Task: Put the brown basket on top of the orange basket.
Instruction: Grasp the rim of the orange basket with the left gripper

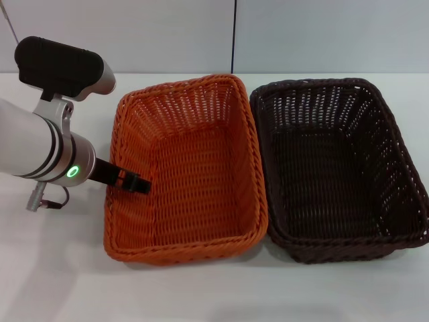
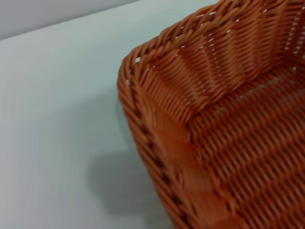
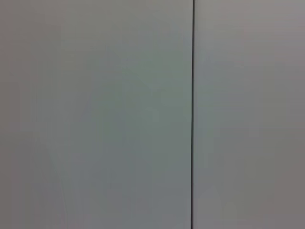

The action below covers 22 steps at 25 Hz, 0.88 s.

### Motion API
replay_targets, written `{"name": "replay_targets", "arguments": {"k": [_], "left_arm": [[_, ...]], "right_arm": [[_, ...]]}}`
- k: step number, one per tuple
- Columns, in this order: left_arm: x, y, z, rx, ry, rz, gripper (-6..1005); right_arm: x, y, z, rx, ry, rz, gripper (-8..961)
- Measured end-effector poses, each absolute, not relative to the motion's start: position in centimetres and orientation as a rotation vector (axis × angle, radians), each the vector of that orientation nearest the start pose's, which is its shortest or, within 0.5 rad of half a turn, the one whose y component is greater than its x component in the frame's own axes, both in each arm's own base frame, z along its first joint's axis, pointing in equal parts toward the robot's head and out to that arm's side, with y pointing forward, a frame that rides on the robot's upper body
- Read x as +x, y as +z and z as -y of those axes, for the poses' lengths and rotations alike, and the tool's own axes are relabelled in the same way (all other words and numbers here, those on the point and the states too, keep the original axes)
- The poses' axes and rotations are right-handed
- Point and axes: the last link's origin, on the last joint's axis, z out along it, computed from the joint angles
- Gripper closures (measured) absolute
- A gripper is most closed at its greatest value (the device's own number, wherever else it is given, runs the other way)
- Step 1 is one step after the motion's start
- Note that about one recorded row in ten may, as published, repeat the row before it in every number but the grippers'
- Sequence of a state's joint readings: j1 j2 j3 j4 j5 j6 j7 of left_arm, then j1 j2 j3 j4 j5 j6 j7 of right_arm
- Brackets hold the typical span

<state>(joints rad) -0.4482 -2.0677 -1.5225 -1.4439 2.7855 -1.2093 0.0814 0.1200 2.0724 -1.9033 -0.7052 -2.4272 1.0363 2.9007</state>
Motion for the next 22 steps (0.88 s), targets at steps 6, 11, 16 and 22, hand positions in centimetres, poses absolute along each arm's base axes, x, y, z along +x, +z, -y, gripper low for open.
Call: {"name": "replay_targets", "arguments": {"k": [6,11,16,22], "left_arm": [[-19.6,-0.9,-36.3,-2.174,0.292,1.083,236],[-19.7,-0.7,-36.3,-2.192,0.303,1.041,328],[-19.6,0.0,-36.5,-2.173,0.302,0.998,587],[-19.7,0.6,-36.8,-2.149,0.327,0.952,688]], "right_arm": [[32.3,3.8,-30.8,-1.266,0.615,-0.454,257],[32.2,4.0,-30.9,-1.259,0.621,-0.447,257],[32.2,4.1,-30.9,-1.256,0.624,-0.444,256],[32.2,4.2,-30.9,-1.254,0.624,-0.442,255]]}}
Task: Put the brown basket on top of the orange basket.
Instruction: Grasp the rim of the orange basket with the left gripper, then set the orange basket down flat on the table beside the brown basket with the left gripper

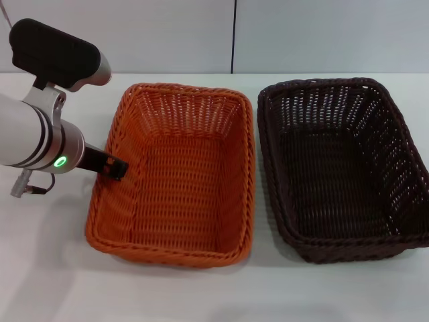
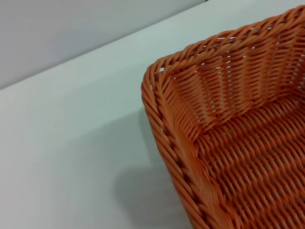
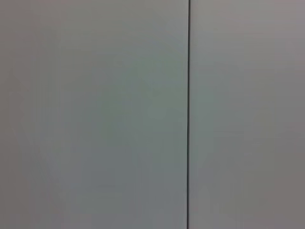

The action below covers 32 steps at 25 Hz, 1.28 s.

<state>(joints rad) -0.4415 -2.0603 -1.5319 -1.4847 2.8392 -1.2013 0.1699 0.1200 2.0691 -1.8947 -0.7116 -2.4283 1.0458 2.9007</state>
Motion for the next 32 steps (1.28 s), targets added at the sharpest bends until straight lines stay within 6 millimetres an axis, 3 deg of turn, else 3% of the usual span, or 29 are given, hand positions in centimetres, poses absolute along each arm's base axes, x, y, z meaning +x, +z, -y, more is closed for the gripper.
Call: {"name": "replay_targets", "arguments": {"k": [6,23,32], "left_arm": [[-19.2,1.1,-36.9,-2.161,0.359,0.834,703],[-16.5,4.6,-36.6,-2.292,0.533,0.128,727],[-14.1,7.0,-35.5,-2.335,0.447,-0.127,794]], "right_arm": [[32.1,4.2,-30.9,-1.251,0.627,-0.44,256],[32.1,4.2,-30.8,-1.25,0.628,-0.439,259],[31.8,4.3,-30.8,-1.244,0.641,-0.439,260]]}}
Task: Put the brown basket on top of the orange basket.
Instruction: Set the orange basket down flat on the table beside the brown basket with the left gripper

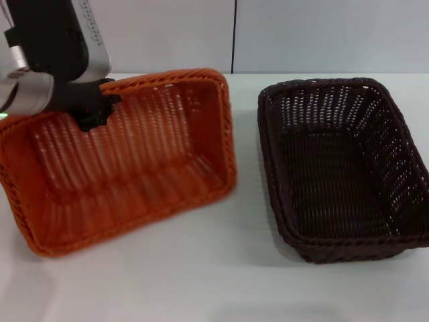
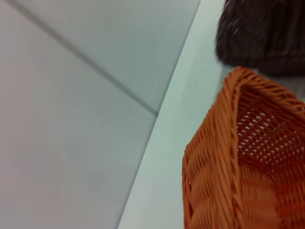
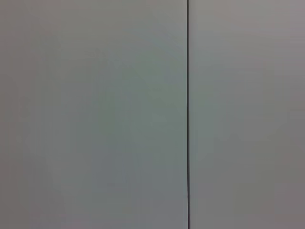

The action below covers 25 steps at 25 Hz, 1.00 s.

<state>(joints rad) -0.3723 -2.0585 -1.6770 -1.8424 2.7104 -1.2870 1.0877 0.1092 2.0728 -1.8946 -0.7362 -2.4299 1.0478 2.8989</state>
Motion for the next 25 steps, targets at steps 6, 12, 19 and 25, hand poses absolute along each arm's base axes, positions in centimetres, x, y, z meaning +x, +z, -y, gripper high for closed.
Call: {"name": "replay_targets", "arguments": {"k": [6,12,19,25], "left_arm": [[-13.2,8.2,-34.8,-2.333,0.449,-0.221,825],[-12.4,8.6,-33.8,-2.386,0.449,-0.31,832],[-11.9,7.9,-33.5,-2.473,0.434,-0.41,832],[-12.6,6.3,-35.5,-2.532,0.44,-0.391,833]], "right_arm": [[31.4,4.2,-30.9,-1.246,0.654,-0.436,260],[30.9,4.3,-31.1,-1.244,0.672,-0.429,260],[30.6,4.3,-31.2,-1.244,0.679,-0.425,260],[30.5,4.2,-31.4,-1.25,0.681,-0.425,260]]}}
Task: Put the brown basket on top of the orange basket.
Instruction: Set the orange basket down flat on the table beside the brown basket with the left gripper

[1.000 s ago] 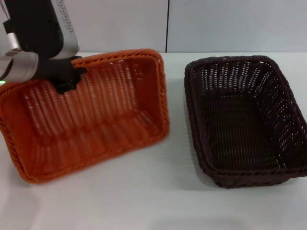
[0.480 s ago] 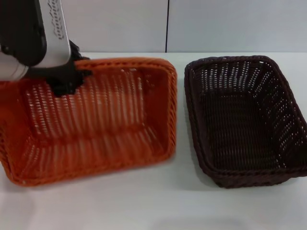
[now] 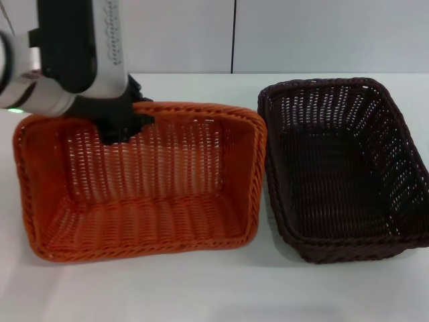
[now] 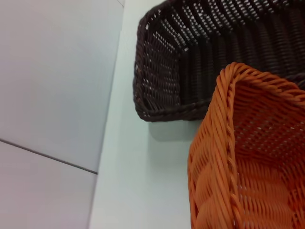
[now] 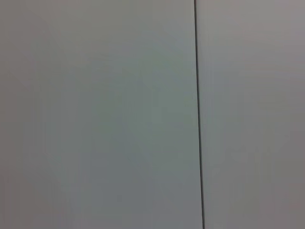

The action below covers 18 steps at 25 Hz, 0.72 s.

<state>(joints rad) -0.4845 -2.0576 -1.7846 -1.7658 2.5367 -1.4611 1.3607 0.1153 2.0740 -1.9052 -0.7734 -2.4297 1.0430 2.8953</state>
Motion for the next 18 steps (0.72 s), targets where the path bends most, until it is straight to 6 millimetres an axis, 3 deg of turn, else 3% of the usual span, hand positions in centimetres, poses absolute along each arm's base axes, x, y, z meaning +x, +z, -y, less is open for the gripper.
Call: {"name": "replay_targets", "arguments": {"k": [1,10,18], "left_arm": [[-13.0,5.5,-36.7,-2.541,0.44,-0.372,833],[-14.5,3.3,-39.8,-2.559,0.481,-0.312,832],[-14.7,2.3,-40.3,-2.553,0.493,-0.315,734]], "right_arm": [[30.5,4.2,-31.4,-1.25,0.681,-0.425,260],[30.7,4.2,-31.4,-1.256,0.671,-0.428,260],[30.7,4.1,-31.7,-1.265,0.666,-0.433,260]]}}
